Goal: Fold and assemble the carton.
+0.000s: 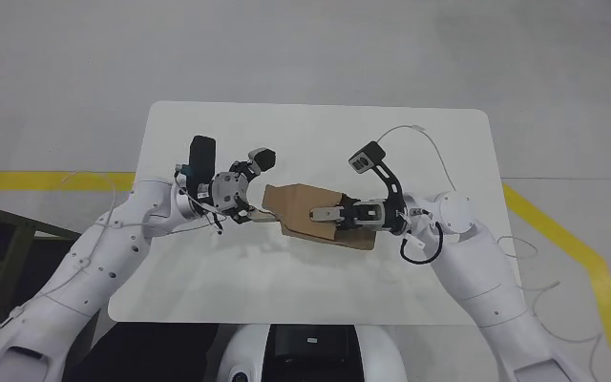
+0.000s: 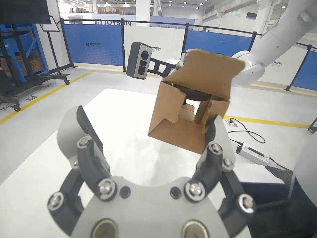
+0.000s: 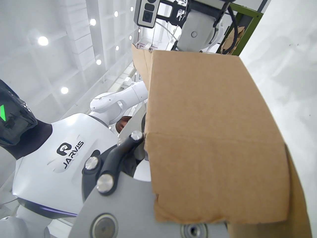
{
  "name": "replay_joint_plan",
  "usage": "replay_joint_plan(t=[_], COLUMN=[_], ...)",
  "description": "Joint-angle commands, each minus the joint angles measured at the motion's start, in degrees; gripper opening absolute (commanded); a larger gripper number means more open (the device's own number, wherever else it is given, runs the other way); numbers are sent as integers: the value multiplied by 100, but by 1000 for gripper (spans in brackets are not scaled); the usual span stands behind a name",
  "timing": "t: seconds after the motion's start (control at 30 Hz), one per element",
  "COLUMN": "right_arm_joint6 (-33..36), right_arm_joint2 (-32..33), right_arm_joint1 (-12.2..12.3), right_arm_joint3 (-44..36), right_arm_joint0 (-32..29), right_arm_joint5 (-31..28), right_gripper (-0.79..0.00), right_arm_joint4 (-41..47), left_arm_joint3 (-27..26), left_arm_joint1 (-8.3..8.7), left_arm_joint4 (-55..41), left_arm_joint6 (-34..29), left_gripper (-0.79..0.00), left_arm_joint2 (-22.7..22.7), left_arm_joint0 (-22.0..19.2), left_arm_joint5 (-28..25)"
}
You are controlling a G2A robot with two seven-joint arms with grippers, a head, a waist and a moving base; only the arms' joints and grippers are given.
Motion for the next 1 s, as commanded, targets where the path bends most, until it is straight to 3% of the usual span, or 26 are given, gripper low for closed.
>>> replay_joint_plan(t=[0.0,0.6,0.8,0.97], right_arm_joint6=[10,10,-51,-220], right_arm_joint2=[-9,-15,22,87], right_arm_joint1=[-2,-7,6,38], right_arm_joint3=[-6,-10,30,68], right_arm_joint0=[5,5,-1,3], right_arm_joint5=[0,2,0,31], right_gripper=[-785,-785,-785,-785], right_arm_joint4=[-6,-42,-183,-590], left_arm_joint3=[-37,-187,-108,38], left_arm_joint1=[-34,-228,-229,-150], left_arm_joint4=[-4,39,-13,-99], left_arm_joint6=[-98,-442,-405,-280], left_gripper=[0,0,0,0], left_arm_joint2=[9,-200,-397,-817], left_arm_joint0=[-25,46,176,474], left_arm_joint5=[22,-16,-16,-4])
